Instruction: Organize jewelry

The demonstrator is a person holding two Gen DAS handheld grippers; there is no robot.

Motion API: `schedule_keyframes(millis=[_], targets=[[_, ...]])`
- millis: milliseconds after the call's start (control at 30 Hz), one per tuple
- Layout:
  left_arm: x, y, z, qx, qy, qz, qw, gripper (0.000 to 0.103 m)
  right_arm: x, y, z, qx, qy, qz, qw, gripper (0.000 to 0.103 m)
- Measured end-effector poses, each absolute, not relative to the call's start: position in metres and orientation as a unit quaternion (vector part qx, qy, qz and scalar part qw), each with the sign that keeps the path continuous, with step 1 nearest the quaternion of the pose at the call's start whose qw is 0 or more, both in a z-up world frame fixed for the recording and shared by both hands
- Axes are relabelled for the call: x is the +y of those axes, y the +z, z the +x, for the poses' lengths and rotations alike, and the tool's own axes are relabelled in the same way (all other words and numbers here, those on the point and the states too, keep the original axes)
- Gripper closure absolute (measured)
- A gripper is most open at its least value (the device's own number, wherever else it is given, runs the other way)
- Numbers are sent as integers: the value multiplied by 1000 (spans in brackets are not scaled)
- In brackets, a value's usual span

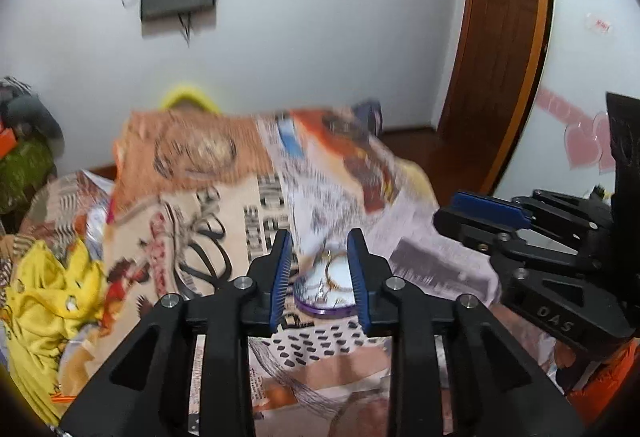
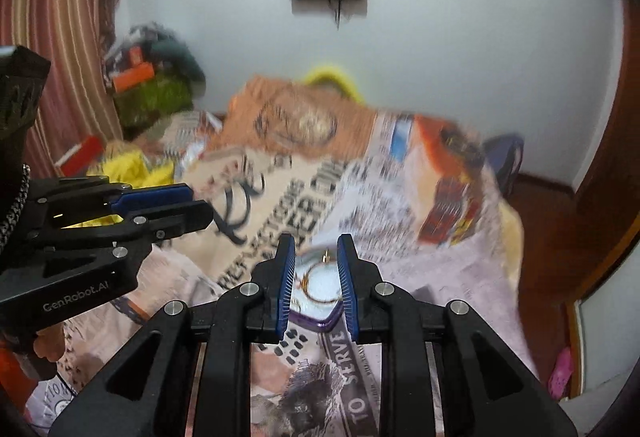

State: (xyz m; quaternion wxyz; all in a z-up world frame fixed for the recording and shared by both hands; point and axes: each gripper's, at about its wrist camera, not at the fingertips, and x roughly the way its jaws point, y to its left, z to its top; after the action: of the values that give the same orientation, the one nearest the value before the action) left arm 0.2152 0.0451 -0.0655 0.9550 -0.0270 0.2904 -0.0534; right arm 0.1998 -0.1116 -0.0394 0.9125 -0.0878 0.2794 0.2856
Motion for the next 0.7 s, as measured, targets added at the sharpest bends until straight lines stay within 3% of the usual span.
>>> schedule_keyframes(millis=[100,233,400,467,533,567,633,700], targets=[[42,-38,187,247,-45,-25,968,74,-122,-10,172,230,282,-74,929,84],[32,-3,137,170,-22,-4,985,60,-140,28,126,145,276,-54,949,84],[21,17,85,102,-8,6,995,50,-159,57,76,71,265,-26,961,81],[18,19,70,85,-3,5,996,45,-165,61,59,51,256,-16,965,70],[16,21,60,74,3,2,997,32,-166,61,49,34,244,-12,969,48],[16,21,55,68,8,1,998,28,-166,61,44,26,240,-10,970,43],[16,21,48,57,17,-3,998,8,-164,61,35,12,228,-12,974,29],[16,21,43,46,25,-5,999,3,-162,60,29,3,215,-12,976,15]])
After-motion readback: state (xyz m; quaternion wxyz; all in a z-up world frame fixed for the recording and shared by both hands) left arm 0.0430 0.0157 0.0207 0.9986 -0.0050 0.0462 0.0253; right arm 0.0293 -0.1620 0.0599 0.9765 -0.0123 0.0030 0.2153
